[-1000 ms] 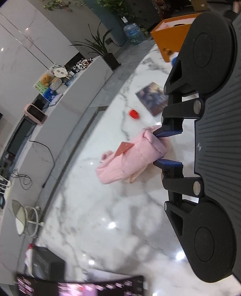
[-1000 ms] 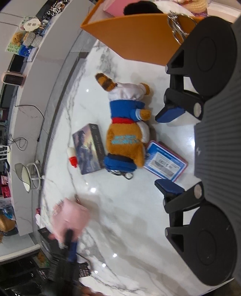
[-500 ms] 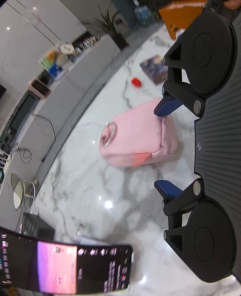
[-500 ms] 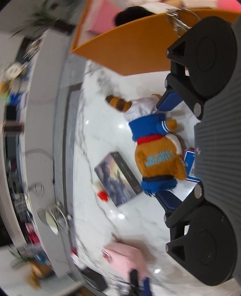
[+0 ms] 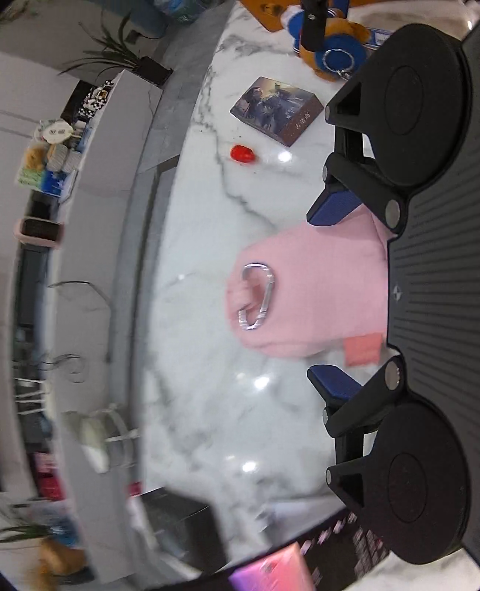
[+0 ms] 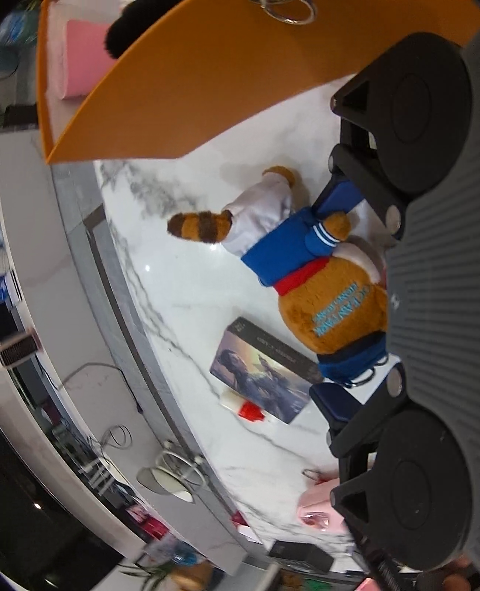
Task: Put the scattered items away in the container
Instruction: 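Grasp the brown sailor-suited bear with the right tool while the left tool lifts the pouch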
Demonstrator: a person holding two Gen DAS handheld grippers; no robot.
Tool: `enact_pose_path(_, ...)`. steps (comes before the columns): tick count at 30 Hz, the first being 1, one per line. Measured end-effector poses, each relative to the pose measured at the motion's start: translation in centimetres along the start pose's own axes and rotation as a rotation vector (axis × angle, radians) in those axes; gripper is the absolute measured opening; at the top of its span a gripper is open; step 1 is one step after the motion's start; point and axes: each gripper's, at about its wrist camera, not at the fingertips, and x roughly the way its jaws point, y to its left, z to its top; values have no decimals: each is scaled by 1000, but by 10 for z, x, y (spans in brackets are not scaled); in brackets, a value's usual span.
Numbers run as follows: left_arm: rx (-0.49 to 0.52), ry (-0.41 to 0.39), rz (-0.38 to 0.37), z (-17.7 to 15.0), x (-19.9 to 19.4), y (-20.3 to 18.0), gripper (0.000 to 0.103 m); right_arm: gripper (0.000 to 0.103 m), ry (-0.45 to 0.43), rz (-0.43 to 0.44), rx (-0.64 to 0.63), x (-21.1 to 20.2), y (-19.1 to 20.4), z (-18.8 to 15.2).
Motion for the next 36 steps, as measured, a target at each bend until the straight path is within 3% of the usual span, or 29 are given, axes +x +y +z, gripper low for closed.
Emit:
enact_pose_path(5, -59, 2, -64, -1, 14, 10, 100, 96, -12, -27, -1, 6, 3, 1)
enact_pose_path(9, -135, 70, -163, 2, 29, 18, 100, 91, -2, -44, -32, 13, 4, 1)
enact_pose_path(16, -139, 42, -166, 5, 34, 16, 101, 86, -19, -79, -128, 20, 11, -3)
enact_pose_path(18, -128, 41, -162, 4, 34, 14, 97, 79, -20, -92, -170, 21, 15, -3)
enact_pose_path(20, -124, 40, -178, 4, 33, 11, 80, 74, -11, -80, -188, 21, 15, -3)
enact_pose_path(24, -118, 41, -187, 5, 28, 7, 68, 67, -5, -67, -235, 20, 20, -3)
enact_pose_path(26, -114, 44, -200, 5, 27, 6, 52, 65, -4, -59, -254, 20, 22, -4)
enact_pose_path(32, -91, 46, -200, 7, 15, 2, 35, 65, -16, -35, -272, 15, 27, -2)
enact_pose_path(36, -83, 35, -198, 7, 4, 1, 32, 65, -33, -25, -263, 7, 29, -1)
